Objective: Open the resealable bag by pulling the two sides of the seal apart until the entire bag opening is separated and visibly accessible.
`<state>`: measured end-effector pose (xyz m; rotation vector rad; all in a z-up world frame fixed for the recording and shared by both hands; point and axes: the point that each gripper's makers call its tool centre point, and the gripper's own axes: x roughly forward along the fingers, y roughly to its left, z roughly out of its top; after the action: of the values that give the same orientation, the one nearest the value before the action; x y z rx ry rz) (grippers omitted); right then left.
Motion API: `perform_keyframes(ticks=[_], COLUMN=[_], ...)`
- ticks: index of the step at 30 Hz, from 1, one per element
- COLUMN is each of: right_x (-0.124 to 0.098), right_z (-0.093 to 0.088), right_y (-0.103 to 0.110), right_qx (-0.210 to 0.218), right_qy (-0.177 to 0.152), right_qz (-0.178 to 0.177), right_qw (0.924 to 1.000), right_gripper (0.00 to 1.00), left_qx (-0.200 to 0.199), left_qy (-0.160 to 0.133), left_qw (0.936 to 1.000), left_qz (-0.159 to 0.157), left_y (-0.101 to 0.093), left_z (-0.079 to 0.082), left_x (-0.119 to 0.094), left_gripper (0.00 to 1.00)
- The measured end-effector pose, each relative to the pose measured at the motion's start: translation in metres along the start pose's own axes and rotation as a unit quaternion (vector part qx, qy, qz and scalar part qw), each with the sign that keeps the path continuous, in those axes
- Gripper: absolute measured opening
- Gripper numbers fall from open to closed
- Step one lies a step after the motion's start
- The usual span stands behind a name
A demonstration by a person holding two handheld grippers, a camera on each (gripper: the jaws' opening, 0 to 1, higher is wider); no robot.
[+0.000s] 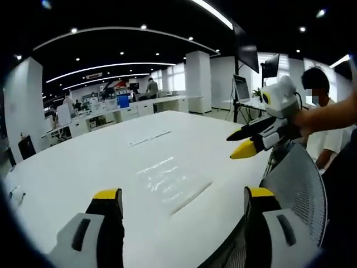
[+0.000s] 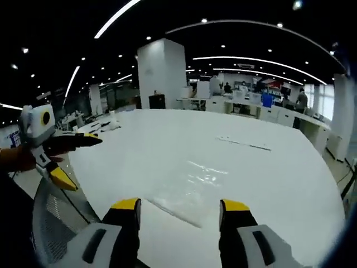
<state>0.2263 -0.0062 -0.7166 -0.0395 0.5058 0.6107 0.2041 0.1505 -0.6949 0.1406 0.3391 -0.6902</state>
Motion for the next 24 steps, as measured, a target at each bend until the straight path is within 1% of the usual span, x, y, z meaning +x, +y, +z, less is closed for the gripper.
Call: perform_keyframes(ticks=[2, 4, 5, 8, 10, 12, 14, 18, 22, 24], right_x=[-0.009, -0.016, -0.018, -0.024, -0.029, -0.034, -0.039, -0.043, -0.045, -0.046], right_z=[0.003, 0.001, 0.0, -0.003, -0.005, -0.008, -0.006, -0.009, -0.017, -0.021], right_y=[0.004, 0.007, 0.007, 0.007, 0.008, 0.009, 0.01, 0.01, 0.014, 0.015], right_qx=[0.015, 0.01, 0.005, 0.008, 0.01, 0.015, 0.013, 0.03, 0.04, 0.048], right_qy=[-0.018, -0.017, -0.017, -0.015, -0.016, -0.012, -0.022, -0.026, -0.022, -0.022], right_qz=[-0.001, -0.005, -0.009, -0.014, -0.014, -0.017, -0.022, -0.03, -0.033, -0.034], right_qw=[0.9997, 0.9998, 0.9998, 0.9998, 0.9997, 0.9997, 0.9994, 0.9988, 0.9984, 0.998], right_gripper=[0.64, 0.67, 0.7, 0.76, 0.78, 0.8, 0.81, 0.81, 0.8, 0.79], left_qx=[-0.002, -0.005, -0.005, -0.006, -0.012, -0.02, -0.018, -0.023, -0.026, -0.031], left_qy=[0.002, 0.002, 0.001, 0.001, 0.001, -0.004, -0.005, 0.0, 0.006, 0.003], left_qw=[1.0, 0.9999, 0.9999, 0.9999, 0.9998, 0.9996, 0.9997, 0.9997, 0.9996, 0.9995], left_qz=[-0.006, -0.011, -0.012, -0.014, -0.016, -0.018, -0.016, -0.011, -0.01, -0.009], left_y=[-0.005, -0.01, -0.011, -0.013, -0.015, -0.016, -0.017, -0.016, -0.017, -0.017], left_z=[0.0, -0.001, -0.001, -0.003, -0.004, -0.003, -0.004, -0.01, -0.015, -0.015], left_x=[-0.002, -0.003, -0.003, -0.003, -0.004, -0.007, -0.009, -0.013, -0.016, -0.019], left_gripper=[0.86, 0.87, 0.89, 0.92, 0.94, 0.97, 0.99, 0.99, 0.99, 0.98])
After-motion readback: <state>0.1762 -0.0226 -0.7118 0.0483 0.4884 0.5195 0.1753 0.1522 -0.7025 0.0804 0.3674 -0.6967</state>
